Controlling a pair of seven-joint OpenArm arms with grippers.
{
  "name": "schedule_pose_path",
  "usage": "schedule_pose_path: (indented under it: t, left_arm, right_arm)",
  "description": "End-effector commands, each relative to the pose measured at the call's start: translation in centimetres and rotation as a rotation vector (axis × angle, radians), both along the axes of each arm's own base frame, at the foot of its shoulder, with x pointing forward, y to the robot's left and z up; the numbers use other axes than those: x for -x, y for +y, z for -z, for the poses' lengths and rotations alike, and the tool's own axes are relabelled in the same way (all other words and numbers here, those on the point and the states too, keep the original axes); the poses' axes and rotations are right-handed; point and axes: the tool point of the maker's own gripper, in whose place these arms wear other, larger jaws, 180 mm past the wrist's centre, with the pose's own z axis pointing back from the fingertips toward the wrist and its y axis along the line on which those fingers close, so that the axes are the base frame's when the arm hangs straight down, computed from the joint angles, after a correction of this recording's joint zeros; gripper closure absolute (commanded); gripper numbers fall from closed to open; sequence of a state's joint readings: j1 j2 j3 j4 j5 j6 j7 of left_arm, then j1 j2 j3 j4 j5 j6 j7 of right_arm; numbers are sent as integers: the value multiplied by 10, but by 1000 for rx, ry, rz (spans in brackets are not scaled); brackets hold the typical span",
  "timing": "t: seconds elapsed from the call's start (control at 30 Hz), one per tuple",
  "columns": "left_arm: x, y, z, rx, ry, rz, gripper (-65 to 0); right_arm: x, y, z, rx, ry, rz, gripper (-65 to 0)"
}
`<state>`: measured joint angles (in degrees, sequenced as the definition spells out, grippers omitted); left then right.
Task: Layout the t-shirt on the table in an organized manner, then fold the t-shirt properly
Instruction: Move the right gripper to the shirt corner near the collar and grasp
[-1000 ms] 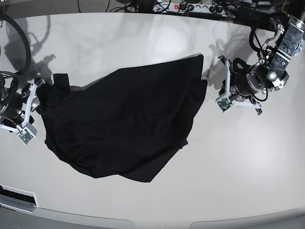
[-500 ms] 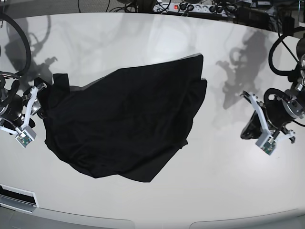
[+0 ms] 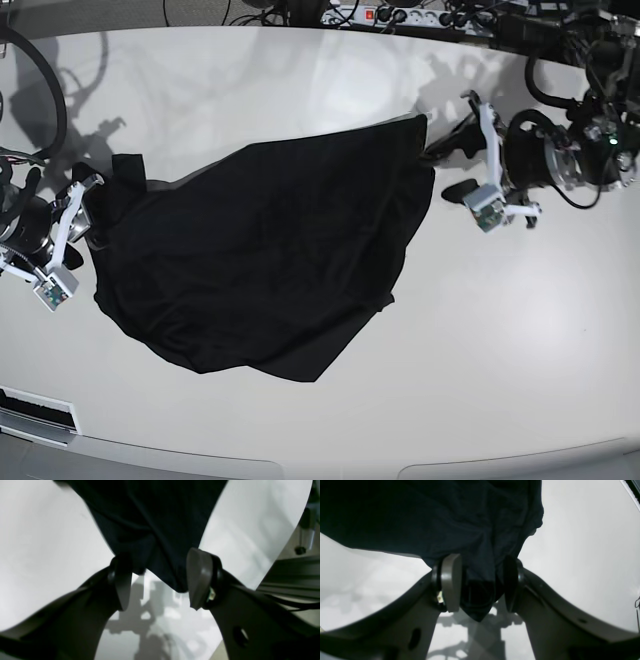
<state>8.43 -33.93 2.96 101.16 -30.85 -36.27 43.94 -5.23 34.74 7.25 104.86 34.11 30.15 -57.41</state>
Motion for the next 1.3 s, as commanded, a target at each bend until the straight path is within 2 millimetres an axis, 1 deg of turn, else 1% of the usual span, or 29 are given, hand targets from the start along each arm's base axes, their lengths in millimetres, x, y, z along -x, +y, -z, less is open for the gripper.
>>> schedule_pose_path:
  t: [0.0, 0.13, 0.23, 0.37, 0.4, 0.43, 0.47, 0.53, 0.57, 0.67, 0.77, 0.83, 0.9, 0.93, 0.97, 1.03, 1.13, 1.2, 1.27]
  left_arm:
    - [-6, -3, -2, 15, -23, -2, -354]
    - [-3, -10, 31, -1, 10, -54, -354]
    - [0, -15, 54, 2, 66, -89, -354]
    - [4, -24, 76, 36, 137, -101, -353]
    - [4, -24, 81, 38, 150, -113, -341]
    - [2, -24, 85, 38, 161, -126, -305]
    - [-1, -21, 88, 32, 166, -148, -244]
    - [-9, -13, 93, 5, 160, -195, -66]
    - [-15, -7, 93, -19, 145, -216, 0]
    - [-35, 12, 91, -119, 97, -250, 0]
    - [-54, 25, 77, -170, 65, -258, 0]
    - [-66, 28, 61, -171, 21, -249, 0]
    - [-75, 26, 46, -154, -20, -239, 0]
    - [-77, 24, 40, -147, -34, -235, 0]
    - [-79, 23, 37, -146, -46, -230, 0]
    - [-81, 23, 34, -144, -58, -227, 0]
    - [-81, 22, 34, -142, -60, -227, 0]
    - [-81, 23, 34, -144, -62, -227, 0]
    - [-83, 24, 32, -139, -70, -227, 0]
  right_arm:
    - [-8, -3, -14, 2, -48, -3, -296]
    - [-8, -3, -14, 2, -48, -4, -296]
    - [-8, -3, -14, 2, -48, -4, -296]
    - [-8, -3, -14, 2, -48, -3, -296]
    - [-8, -3, -14, 1, -48, -4, -296]
    - [-9, -3, -14, 2, -48, -3, -296]
    - [-8, -3, -14, 2, -48, -4, -296]
    - [-8, -3, -14, 2, -48, -4, -296]
    - [-8, -3, -14, 3, -48, -5, -296]
    - [-9, 0, -15, -6, -54, -19, -296]
    - [-14, 10, -23, -38, -109, -69, -296]
    - [-21, 14, -33, -64, -162, -79, -296]
    - [-27, 16, -43, -90, -185, -73, -296]
    - [-27, 20, -47, -116, -183, -77, -296]
    - [-24, 27, -50, -150, -169, -106, -296]
    - [-7, 54, -54, -239, -119, -236, -296]
    - [27, 89, -48, -417, 19, -323, -296]
    - [45, 103, -35, -465, 100, -339, -296]
    - [62, 114, -16, -467, 175, -343, -296]
